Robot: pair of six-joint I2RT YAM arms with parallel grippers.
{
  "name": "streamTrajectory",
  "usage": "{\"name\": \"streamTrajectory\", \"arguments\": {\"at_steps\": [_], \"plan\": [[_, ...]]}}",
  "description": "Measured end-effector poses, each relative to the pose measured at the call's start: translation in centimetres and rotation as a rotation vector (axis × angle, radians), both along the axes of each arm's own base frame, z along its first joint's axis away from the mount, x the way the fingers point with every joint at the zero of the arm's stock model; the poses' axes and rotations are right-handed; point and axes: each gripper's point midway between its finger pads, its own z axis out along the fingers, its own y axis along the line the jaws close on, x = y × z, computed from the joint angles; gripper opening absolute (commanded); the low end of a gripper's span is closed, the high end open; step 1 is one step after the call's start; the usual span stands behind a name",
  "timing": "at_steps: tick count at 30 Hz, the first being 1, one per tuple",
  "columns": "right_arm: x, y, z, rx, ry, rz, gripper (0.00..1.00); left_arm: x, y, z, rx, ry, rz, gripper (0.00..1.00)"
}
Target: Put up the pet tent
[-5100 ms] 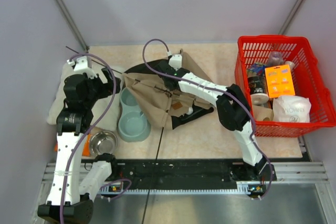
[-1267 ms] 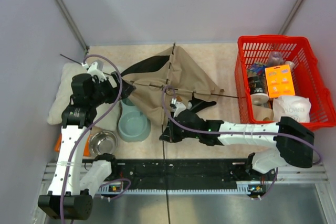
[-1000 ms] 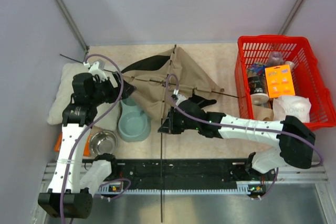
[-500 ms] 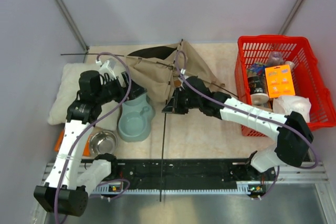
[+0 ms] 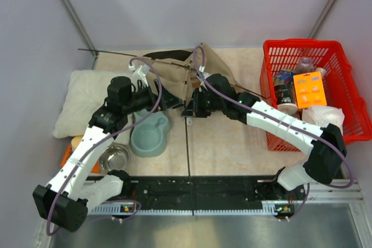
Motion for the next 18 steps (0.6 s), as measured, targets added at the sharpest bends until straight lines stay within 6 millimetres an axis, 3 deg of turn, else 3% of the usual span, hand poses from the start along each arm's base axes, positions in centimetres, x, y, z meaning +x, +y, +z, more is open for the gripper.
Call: {"name": "streamTrajectory", "arguments": {"at_steps": [3, 6, 13, 18], "plan": [[0.0, -0.1, 0.0, -0.004, -0.006, 0.004, 0.00, 1.4, -0.5, -0.4, -0.016, 0.018, 0.029, 0.77], [0.0, -0.1, 0.1, -0.004, -0.008, 0.007, 0.00, 2.7, -1.0, -1.3, -0.013, 0.041, 0.050, 0.63], [0.0, 0.0, 0.5, 0.013, -0.020, 0.008, 0.00, 3.9, -1.7, -4.8, 0.045, 0.136, 0.054, 0.61], [-0.2, 0.1, 0.0, 0.020, -0.014, 0.021, 0.00, 4.1, -2.0, -5.1, 0.039, 0.159, 0.052, 0.47]]}}
